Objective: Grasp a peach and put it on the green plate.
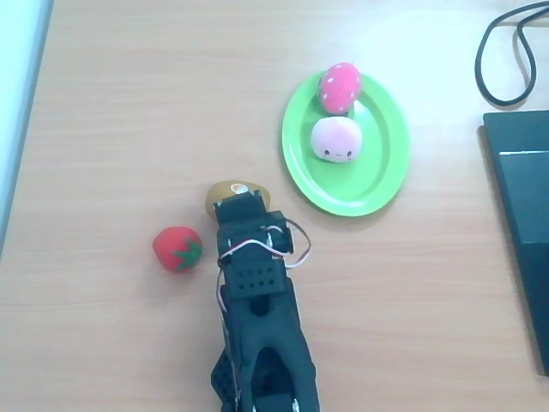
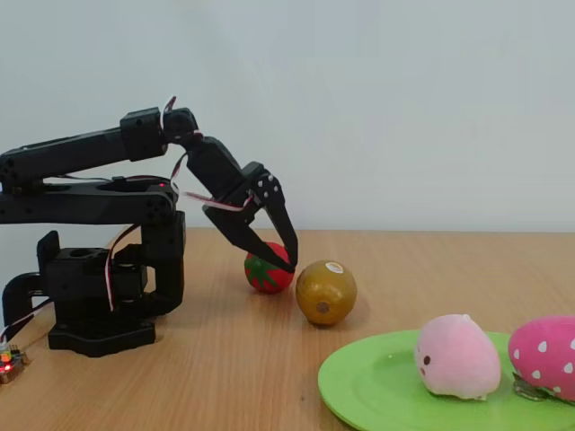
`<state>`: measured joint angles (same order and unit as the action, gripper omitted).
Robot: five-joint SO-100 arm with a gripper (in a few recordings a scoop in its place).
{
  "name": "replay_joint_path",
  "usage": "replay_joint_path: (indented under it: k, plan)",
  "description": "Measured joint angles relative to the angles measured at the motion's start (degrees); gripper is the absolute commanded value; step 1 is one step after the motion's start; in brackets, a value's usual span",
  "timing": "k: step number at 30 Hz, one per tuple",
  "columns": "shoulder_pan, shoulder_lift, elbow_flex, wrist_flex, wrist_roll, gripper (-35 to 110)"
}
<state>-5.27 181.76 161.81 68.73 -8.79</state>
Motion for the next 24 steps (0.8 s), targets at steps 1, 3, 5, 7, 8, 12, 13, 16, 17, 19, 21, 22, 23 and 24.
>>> replay_joint_path:
  k: [1, 3, 5, 7, 8, 12, 13, 16, 17, 19, 21, 22, 23, 24]
  plan:
    - [0.1, 0.9, 0.6, 0.6, 0.0, -8]
    - [0.3, 1.9, 1.9, 1.6, 0.0, -8]
    - [0.3, 3.3, 3.2, 3.3, 0.0, -8]
    - [0.3, 4.9, 4.0, 4.6, 0.0, -8]
    - [0.3, 5.4, 4.1, 5.3, 0.0, -8]
    - [0.4, 6.7, 5.8, 5.9, 0.5, -8]
    - [0.7, 6.5, 6.2, 5.6, 0.5, -8]
    - [1.3, 6.6, 7.9, 5.1, 0.5, -8]
    - [1.3, 6.8, 8.9, 5.0, 0.5, -8]
    - [1.6, 7.0, 9.8, 4.8, 0.5, -8]
    - [2.5, 7.0, 11.0, 4.0, 0.5, -8]
    - [3.1, 7.1, 11.8, 4.0, 0.5, -8]
    - [3.3, 6.2, 12.0, 4.0, 0.5, -8]
    - [3.2, 6.9, 12.8, 3.3, 0.5, -8]
